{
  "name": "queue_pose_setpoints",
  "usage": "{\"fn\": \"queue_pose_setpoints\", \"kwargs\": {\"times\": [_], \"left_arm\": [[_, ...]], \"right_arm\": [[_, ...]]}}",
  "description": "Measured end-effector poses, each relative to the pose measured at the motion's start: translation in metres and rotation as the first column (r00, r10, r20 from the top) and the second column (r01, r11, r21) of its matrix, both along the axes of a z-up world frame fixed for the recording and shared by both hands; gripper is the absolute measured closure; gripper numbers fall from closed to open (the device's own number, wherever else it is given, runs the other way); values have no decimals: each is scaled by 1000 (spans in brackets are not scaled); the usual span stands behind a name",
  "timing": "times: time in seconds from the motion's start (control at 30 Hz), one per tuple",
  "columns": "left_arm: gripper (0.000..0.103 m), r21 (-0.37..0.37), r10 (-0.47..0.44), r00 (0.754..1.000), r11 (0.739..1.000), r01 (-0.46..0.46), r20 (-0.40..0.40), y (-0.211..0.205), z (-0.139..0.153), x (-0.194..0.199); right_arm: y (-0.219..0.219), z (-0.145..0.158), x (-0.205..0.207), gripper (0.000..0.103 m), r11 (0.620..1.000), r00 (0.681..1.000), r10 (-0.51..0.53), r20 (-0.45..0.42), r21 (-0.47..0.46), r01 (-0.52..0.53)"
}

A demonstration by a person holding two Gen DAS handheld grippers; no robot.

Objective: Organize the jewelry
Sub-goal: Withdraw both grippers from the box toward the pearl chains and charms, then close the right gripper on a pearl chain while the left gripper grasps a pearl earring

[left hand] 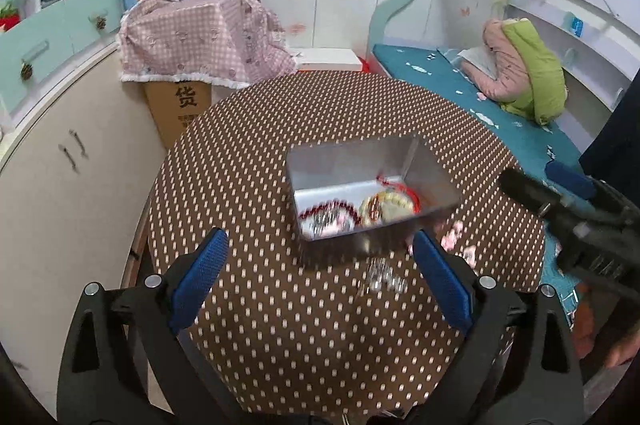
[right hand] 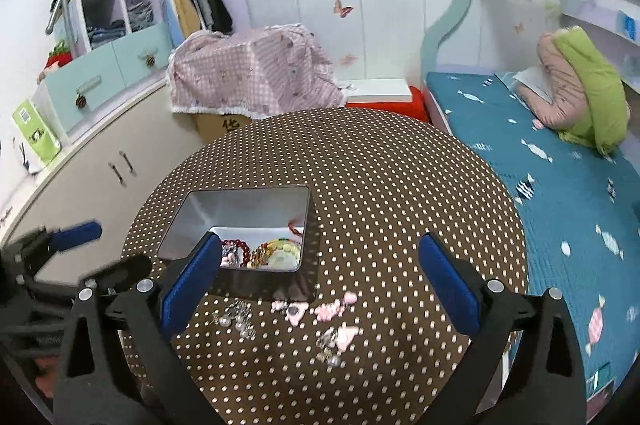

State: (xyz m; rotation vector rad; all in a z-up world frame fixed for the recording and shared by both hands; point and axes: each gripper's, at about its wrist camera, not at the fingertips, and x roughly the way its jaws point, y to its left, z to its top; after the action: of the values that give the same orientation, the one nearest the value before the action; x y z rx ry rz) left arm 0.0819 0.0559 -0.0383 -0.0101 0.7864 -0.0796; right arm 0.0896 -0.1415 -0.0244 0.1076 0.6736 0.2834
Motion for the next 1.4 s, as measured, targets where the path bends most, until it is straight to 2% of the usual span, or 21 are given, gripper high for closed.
{"fn": "queue_pose_setpoints", "kwargs": {"times": [0.13, 0.17, 0.27, 0.33, 0.43, 0.5, 0.57, 0.7, 0.77, 0.87, 0.93, 0.97, 1.0, 1.03, 1.17, 1.23, 1.3, 1.4], "left_arm": [[9, -98, 35, 999, 995, -37, -24, 7, -21, -14], [10, -85, 67, 998, 994, -68, -13, 8, -28, -19], [10, -11, 75, 997, 997, -75, -23, 3, -44, -26], [10, -6, 94, 995, 996, -94, -37, 5, -52, -27], [10, -90, 123, 992, 988, -124, -21, 12, -60, -35], [9, -104, 90, 996, 990, -92, -20, 10, -62, -34], [9, -74, 66, 997, 995, -68, -29, 5, -64, -32], [10, -167, 76, 997, 983, -80, -33, 14, -68, -30], [10, -116, 101, 995, 988, -103, -22, 14, -71, -29], [11, -110, 93, 995, 989, -97, -37, 18, -78, -25], [17, -113, 85, 996, 990, -89, -40, 21, -80, -22], [22, -106, 81, 996, 991, -85, -43, 22, -81, -20], [24, -98, 83, 996, 991, -87, -42, 22, -81, -20], [24, -92, 85, 996, 992, -88, -36, 24, -81, -20], [25, -130, 57, 998, 990, -58, -9, 34, -77, -20], [25, -108, 58, 998, 992, -59, -10, 36, -77, -18], [30, -101, 45, 999, 994, -47, -16, 35, -78, -16], [30, -100, 22, 999, 995, -25, -32, 32, -80, -13]], "right_arm": [[-7, -5, -15, 8, 995, 1000, 3, 21, 96, -5], [-8, -7, -17, 8, 995, 1000, -6, 20, 96, 4], [-11, -16, -23, 8, 993, 999, -50, 16, 110, 48], [-10, -20, -27, 8, 992, 999, -47, 11, 116, 45], [-3, -26, -33, 8, 996, 999, -35, 28, 85, 33], [7, -33, -34, 8, 999, 1000, -9, 10, 37, 9], [13, -39, -36, 8, 1000, 1000, 14, 7, 19, -15], [28, -46, -41, 8, 997, 996, 76, 38, -21, -76], [33, -46, -44, 8, 995, 993, 97, 65, -37, -95], [43, -49, -38, 8, 988, 990, 134, 50, -78, -130], [45, -52, -32, 8, 987, 990, 140, 29, -81, -137], [46, -54, -29, 10, 986, 990, 140, 14, -89, -138], [48, -56, -27, 19, 986, 990, 144, 4, -91, -143], [49, -58, -24, 29, 984, 988, 151, -13, -88, -152], [57, -69, -17, 45, 974, 982, 176, -68, -130, -184], [62, -74, -16, 59, 970, 977, 194, -91, -135, -205], [68, -77, -14, 65, 964, 972, 209, -107, -142, -223], [73, -83, -13, 73, 957, 967, 224, -125, -161, -242]]}}
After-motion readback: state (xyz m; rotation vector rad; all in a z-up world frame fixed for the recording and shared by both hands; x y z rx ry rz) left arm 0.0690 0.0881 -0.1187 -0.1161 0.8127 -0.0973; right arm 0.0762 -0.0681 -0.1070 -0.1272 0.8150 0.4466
